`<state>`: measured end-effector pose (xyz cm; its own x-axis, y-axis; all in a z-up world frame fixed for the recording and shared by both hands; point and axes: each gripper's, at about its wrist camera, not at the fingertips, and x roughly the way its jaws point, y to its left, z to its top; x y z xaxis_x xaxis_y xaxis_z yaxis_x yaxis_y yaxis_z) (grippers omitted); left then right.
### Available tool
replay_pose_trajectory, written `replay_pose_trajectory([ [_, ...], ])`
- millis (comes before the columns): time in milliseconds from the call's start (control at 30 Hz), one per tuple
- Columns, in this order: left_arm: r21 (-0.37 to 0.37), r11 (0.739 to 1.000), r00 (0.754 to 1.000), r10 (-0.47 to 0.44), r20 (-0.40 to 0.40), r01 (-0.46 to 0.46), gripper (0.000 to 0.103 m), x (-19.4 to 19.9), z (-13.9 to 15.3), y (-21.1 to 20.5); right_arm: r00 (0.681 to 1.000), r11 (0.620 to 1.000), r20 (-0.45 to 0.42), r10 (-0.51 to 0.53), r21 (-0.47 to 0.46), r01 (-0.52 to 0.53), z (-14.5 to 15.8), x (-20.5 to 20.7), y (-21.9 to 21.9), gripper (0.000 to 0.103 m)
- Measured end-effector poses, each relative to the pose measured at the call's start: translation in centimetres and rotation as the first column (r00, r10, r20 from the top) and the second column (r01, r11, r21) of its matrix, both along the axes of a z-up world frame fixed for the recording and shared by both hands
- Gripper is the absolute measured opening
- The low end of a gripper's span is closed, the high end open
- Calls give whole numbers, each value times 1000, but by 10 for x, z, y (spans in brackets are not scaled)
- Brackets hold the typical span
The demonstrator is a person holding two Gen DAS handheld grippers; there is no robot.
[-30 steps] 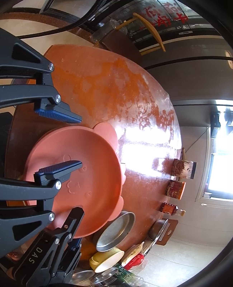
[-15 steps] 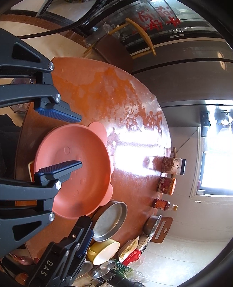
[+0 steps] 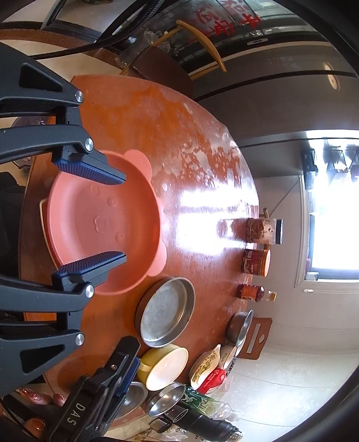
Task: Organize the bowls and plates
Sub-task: 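Lower the pink plate onto the yellow shell plate and open the left gripper, then move the left gripper to the rim of the round metal pan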
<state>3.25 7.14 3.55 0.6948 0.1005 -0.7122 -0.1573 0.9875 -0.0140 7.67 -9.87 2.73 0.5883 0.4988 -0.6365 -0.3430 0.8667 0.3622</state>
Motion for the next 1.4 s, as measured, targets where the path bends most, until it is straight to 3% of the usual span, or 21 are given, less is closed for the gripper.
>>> replay_pose_trajectory([
  [300, 8, 991, 991, -133, -31, 134, 50, 41, 14, -29, 993, 995, -58, -100, 13, 101, -12, 9, -11, 63],
  [500, 22, 958, 953, -281, -112, 285, 50, 90, 9, -49, 987, 987, -34, -158, -40, 156, -18, 11, 0, 63],
  [733, 16, 935, 918, -343, -201, 353, 50, 144, -8, -63, 973, 976, -83, -216, -31, 214, -29, 25, -1, 63],
  [967, -3, 935, 894, -340, -290, 355, 50, 189, -31, -73, 967, 972, -97, -236, -32, 234, -34, 35, 0, 63],
  [1067, -11, 938, 884, -331, -329, 347, 40, 201, -43, -73, 965, 972, -113, -235, -32, 233, -38, 38, 1, 63],
  [1200, -45, 938, 863, -335, -378, 344, 17, 210, -59, -69, 965, 971, -111, -238, -35, 235, -39, 41, 0, 63],
  [1400, -45, 935, 857, -340, -387, 351, 10, 205, -63, -60, 963, 969, -106, -247, -37, 245, -39, 40, 0, 63],
])
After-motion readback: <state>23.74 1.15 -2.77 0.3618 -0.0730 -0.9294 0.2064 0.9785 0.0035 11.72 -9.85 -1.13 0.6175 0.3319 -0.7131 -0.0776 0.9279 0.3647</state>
